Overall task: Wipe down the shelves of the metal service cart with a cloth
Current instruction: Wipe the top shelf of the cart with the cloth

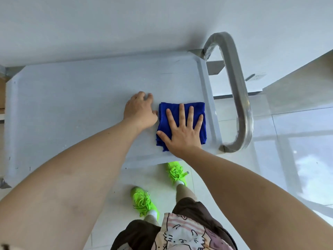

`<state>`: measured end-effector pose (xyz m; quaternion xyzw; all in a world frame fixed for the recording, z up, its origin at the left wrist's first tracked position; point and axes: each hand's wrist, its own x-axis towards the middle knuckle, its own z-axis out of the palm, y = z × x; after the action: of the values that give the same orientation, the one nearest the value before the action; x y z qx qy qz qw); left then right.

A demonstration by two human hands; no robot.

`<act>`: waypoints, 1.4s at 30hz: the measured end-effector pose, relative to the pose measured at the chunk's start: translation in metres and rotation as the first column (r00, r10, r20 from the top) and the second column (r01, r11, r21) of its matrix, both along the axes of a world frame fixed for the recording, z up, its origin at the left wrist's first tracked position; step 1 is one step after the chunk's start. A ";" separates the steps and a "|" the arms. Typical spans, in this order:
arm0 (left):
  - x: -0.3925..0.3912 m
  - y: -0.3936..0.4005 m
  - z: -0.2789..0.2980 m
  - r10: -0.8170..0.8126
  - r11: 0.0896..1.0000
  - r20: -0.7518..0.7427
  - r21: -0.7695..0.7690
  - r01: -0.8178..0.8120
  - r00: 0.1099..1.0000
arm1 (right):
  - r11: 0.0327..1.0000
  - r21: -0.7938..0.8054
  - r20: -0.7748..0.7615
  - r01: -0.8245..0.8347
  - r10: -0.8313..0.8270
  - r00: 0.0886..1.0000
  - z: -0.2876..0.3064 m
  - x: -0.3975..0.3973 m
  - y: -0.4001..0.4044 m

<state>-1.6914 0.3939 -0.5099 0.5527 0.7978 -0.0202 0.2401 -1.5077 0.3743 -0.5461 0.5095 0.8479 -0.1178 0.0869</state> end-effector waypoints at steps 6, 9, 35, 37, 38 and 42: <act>-0.014 -0.013 0.014 -0.009 0.980 0.217 -0.194 0.052 0.976 | 0.999 -0.052 0.012 -0.011 0.012 1.000 0.006 -0.006 -0.062; -0.030 -0.030 0.018 -0.039 0.988 0.218 -0.137 0.070 0.975 | 0.993 -0.104 0.029 -0.054 0.057 0.998 0.013 -0.013 -0.083; -0.072 -0.072 -0.004 -0.082 0.977 -0.015 -0.198 0.077 0.997 | 1.000 -0.001 0.003 0.011 -0.011 1.000 -0.005 -0.084 -0.010; -0.071 -0.071 -0.004 -0.081 0.980 -0.025 -0.183 0.075 0.996 | 1.000 0.005 -0.007 0.012 -0.012 1.000 -0.006 -0.092 0.008; -0.071 -0.072 -0.004 -0.078 0.982 -0.029 -0.177 0.072 0.997 | 1.000 0.008 -0.011 0.010 -0.010 1.000 -0.007 -0.097 0.016; -0.071 -0.073 -0.003 -0.072 0.983 -0.030 -0.173 0.066 0.997 | 1.000 0.008 -0.019 0.006 -0.006 1.000 -0.009 -0.116 0.046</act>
<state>-1.7626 0.3207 -0.5129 0.5568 0.7776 -0.1072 0.2717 -1.6237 0.4207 -0.5548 0.5113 0.8476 -0.1195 0.0766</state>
